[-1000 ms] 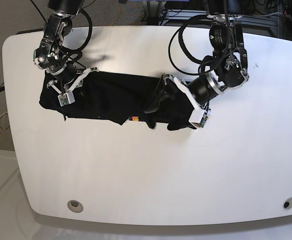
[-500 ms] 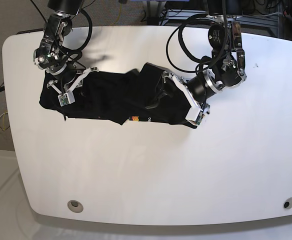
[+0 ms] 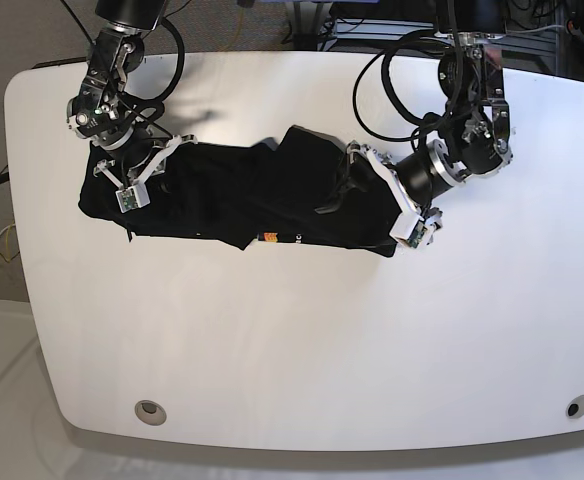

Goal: Fold the T-shirt properly
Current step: 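Lay the folded end down with the left gripper onto the strip middle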

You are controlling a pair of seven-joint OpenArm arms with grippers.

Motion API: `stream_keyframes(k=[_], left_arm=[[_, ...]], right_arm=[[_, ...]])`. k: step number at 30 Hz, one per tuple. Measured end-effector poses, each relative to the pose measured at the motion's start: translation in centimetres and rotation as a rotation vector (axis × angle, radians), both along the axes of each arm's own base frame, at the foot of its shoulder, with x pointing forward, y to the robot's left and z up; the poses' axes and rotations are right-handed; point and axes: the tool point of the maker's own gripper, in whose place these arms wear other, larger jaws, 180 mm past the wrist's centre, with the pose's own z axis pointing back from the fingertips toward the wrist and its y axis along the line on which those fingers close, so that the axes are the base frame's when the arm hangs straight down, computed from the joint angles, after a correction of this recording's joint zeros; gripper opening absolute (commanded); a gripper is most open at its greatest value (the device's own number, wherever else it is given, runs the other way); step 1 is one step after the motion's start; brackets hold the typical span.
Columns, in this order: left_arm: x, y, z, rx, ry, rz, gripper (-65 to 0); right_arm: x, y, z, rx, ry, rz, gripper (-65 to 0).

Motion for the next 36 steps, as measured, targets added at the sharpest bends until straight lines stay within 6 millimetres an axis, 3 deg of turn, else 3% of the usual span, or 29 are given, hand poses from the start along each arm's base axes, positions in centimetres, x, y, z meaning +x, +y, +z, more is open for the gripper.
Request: stream_keyframes(k=[3, 5, 8, 11, 20, 27, 36], left_arm=[[0.2, 0.4, 0.3, -0.006, -0.022, 0.008, -13.6], [0.3, 0.6, 0.6, -0.024, -0.043, 0.015, -19.6], [0.2, 1.1, 0.5, -0.04, -0.051, 0.027, -38.1], [0.0, 1.5, -0.6, -0.034, -0.021, 0.037, -65.0], [-0.5, 1.7, -4.3, -0.049, 0.095, 0.055, -65.0], [0.0, 2.0, -4.4, -0.113, 0.078, 0.098, -65.0], [-0.9, 2.3, -7.6, -0.112, 0.172, 0.117, -65.0]], right_arm=[[0.0, 0.0, 0.0, 0.0, 0.0, 0.0, -65.0], [0.0, 0.0, 0.0, 0.0, 0.0, 0.0, -65.0], [0.1, 0.0, 0.0, 0.0, -0.001, 0.0, -65.0], [0.0, 0.0, 0.0, -0.002, 0.005, 0.001, -65.0], [0.0, 0.0, 0.0, -0.002, 0.004, 0.001, -65.0], [0.0, 0.0, 0.0, -0.002, 0.004, 0.001, -65.0], [0.0, 0.0, 0.5, -0.045, 0.015, 0.019, -65.0]])
